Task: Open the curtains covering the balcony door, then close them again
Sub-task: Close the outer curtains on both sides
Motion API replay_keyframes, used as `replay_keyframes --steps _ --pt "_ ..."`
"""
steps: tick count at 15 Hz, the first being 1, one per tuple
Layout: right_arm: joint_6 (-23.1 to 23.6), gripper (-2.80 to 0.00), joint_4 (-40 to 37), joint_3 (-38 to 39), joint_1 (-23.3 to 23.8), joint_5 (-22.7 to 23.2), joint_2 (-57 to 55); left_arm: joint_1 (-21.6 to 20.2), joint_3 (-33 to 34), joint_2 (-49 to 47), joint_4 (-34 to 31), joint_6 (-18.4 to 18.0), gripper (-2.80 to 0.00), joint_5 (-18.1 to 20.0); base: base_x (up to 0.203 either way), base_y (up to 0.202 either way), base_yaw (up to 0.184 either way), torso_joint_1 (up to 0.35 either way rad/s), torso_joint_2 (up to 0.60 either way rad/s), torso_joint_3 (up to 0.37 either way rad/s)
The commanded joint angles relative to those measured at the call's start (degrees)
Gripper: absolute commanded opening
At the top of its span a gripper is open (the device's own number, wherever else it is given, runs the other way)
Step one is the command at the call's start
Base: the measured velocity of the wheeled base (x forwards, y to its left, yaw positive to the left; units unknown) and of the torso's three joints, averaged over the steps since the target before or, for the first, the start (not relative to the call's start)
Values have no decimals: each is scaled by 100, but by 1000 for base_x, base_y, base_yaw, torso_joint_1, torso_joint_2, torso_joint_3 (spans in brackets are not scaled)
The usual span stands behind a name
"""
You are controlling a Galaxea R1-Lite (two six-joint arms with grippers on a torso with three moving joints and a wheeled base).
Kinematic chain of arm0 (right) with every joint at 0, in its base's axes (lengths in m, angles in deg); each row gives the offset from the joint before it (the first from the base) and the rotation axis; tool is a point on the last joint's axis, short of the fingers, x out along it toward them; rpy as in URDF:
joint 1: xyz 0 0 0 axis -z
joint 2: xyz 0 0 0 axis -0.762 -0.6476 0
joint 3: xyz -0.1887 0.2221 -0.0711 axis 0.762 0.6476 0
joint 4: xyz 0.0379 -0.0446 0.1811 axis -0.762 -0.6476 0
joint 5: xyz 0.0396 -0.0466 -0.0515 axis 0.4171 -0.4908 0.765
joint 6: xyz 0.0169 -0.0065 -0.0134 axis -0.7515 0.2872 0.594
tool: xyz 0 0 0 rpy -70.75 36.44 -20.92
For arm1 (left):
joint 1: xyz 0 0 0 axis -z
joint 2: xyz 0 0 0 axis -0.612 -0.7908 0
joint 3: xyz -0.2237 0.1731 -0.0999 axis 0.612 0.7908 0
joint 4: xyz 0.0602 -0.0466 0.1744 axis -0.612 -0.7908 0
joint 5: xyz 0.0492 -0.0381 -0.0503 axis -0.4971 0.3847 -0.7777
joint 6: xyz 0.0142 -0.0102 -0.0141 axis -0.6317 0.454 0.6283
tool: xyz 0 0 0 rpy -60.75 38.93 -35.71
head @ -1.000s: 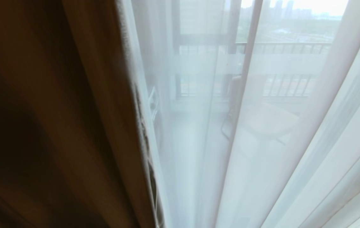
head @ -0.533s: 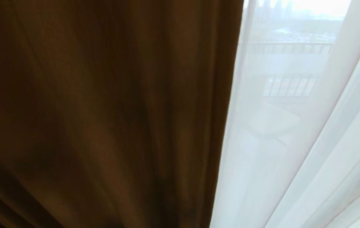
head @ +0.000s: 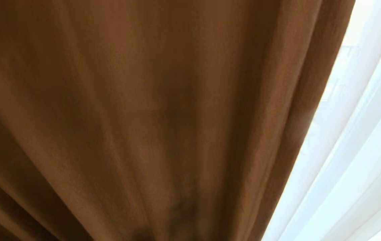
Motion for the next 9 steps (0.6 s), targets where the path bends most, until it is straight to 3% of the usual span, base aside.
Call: replay_keyframes --steps 1,3,9 --pt "5 -280 1 1 -1 4 2 -38 36 528 -10 -1 -280 5 0 0 0 0 0 0" --pt "5 -280 1 1 -1 4 2 -28 37 990 -22 1 -280 15 0 0 0 0 0 0" --pt "5 -280 1 1 -1 4 2 -20 38 1012 -29 -28 -280 17 0 0 0 0 0 0"
